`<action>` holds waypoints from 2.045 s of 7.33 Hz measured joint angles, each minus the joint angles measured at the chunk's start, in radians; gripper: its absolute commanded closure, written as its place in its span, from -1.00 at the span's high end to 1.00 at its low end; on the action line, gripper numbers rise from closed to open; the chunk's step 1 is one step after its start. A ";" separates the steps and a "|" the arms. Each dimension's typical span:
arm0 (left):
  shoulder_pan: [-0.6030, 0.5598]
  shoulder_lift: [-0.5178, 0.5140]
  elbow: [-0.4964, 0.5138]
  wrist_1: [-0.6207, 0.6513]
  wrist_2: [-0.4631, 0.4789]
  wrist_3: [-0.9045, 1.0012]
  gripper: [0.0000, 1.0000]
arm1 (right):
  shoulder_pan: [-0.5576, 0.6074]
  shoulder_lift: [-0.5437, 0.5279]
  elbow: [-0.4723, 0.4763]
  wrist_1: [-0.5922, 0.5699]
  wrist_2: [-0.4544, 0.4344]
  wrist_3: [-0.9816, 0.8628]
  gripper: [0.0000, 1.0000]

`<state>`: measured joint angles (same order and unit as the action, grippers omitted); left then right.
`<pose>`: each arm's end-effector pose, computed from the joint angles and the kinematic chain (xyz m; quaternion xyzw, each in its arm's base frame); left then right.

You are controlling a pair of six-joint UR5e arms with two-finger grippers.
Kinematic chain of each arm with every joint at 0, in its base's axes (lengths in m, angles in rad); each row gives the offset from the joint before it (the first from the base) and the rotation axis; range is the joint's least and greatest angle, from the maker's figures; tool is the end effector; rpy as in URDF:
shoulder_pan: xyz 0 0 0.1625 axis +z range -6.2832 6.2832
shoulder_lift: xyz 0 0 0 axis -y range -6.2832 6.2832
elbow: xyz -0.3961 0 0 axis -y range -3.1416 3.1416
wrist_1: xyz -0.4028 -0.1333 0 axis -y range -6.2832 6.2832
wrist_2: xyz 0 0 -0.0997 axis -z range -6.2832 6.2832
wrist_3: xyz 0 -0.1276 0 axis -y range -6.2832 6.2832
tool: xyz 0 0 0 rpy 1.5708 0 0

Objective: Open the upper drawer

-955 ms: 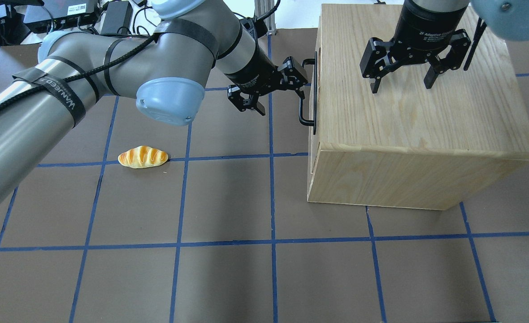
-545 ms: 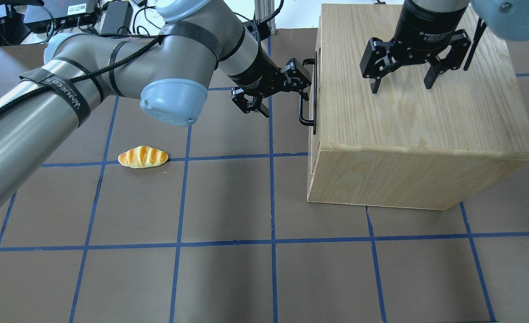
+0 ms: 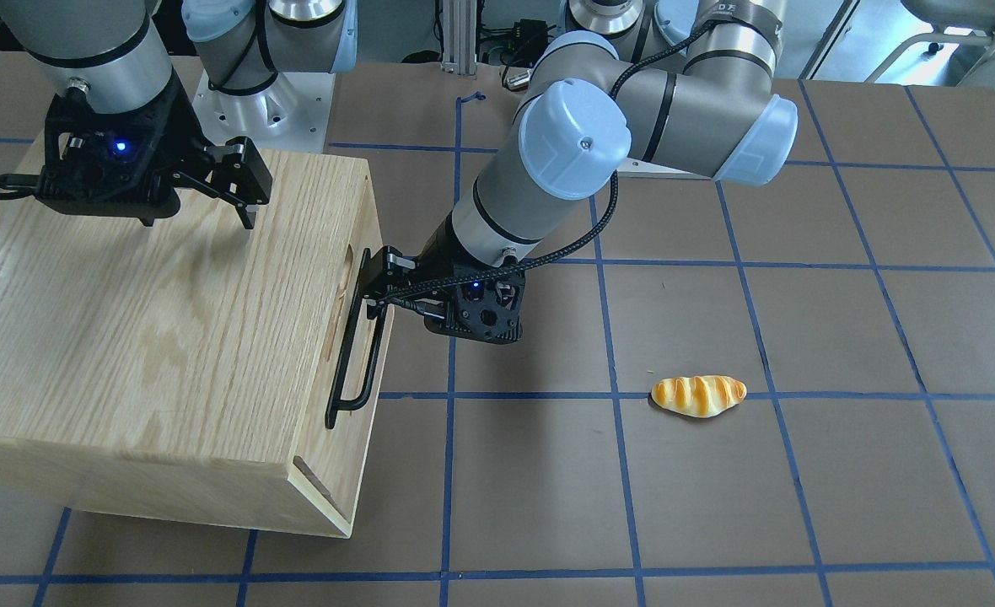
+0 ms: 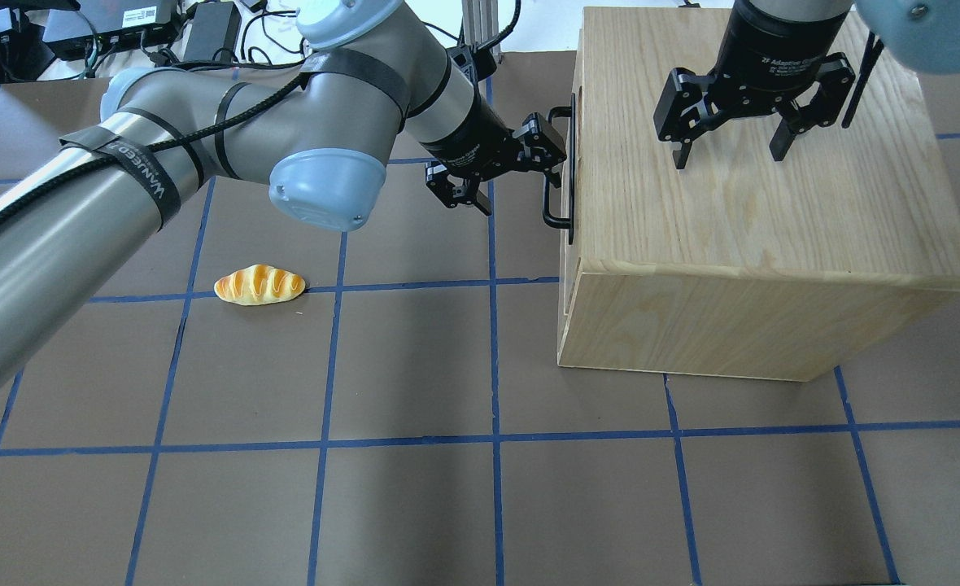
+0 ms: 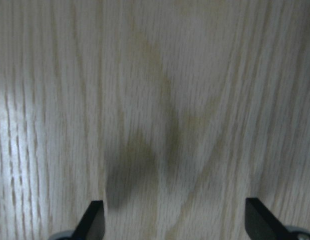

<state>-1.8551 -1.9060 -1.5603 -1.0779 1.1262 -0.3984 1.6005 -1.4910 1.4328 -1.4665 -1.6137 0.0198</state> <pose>-0.3572 -0.5516 0.3112 0.0369 -0.9714 0.0037 0.2344 0.1434 -0.5234 0.4488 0.0054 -0.9995 -0.0225 0.0220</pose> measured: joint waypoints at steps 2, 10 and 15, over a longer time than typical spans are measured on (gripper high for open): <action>0.000 -0.006 0.000 0.001 0.003 0.002 1.00 | 0.001 0.000 0.000 0.000 0.000 0.000 1.00; 0.003 0.009 -0.011 -0.001 0.058 0.090 1.00 | 0.000 0.000 0.000 0.000 0.000 0.000 1.00; 0.026 0.019 -0.019 -0.028 0.128 0.198 1.00 | 0.000 0.000 0.000 0.000 0.000 0.000 1.00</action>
<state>-1.8292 -1.8872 -1.5789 -1.1060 1.2543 -0.2004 1.6010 -1.4910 1.4328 -1.4665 -1.6137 0.0196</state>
